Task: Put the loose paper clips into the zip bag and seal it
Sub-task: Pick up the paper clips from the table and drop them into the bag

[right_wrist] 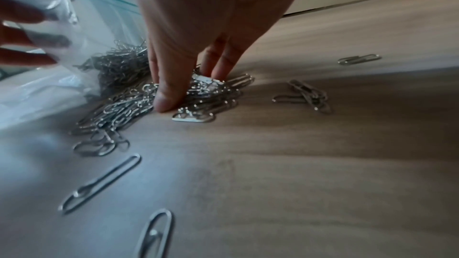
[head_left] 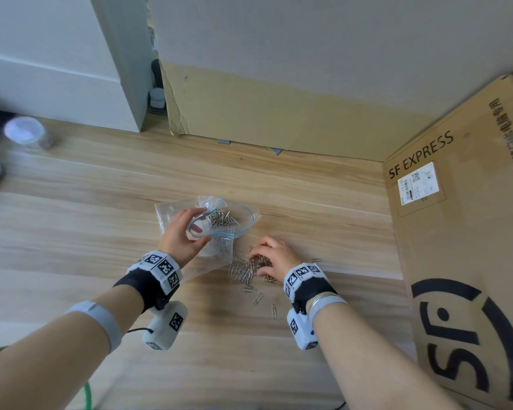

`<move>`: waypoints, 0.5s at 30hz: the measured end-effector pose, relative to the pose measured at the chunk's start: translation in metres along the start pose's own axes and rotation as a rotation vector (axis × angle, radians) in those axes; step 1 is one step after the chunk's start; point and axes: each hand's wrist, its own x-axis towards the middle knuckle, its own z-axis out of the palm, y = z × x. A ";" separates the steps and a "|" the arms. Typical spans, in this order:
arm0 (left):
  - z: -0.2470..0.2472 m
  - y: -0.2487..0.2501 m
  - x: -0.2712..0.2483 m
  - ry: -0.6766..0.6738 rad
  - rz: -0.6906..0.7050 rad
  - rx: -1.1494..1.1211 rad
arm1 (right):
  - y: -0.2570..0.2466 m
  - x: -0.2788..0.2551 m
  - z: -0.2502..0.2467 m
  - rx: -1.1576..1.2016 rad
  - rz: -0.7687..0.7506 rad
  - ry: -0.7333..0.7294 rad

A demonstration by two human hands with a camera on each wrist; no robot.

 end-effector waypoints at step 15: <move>-0.001 -0.005 0.002 -0.015 0.011 0.000 | -0.005 0.000 -0.010 0.061 0.074 0.132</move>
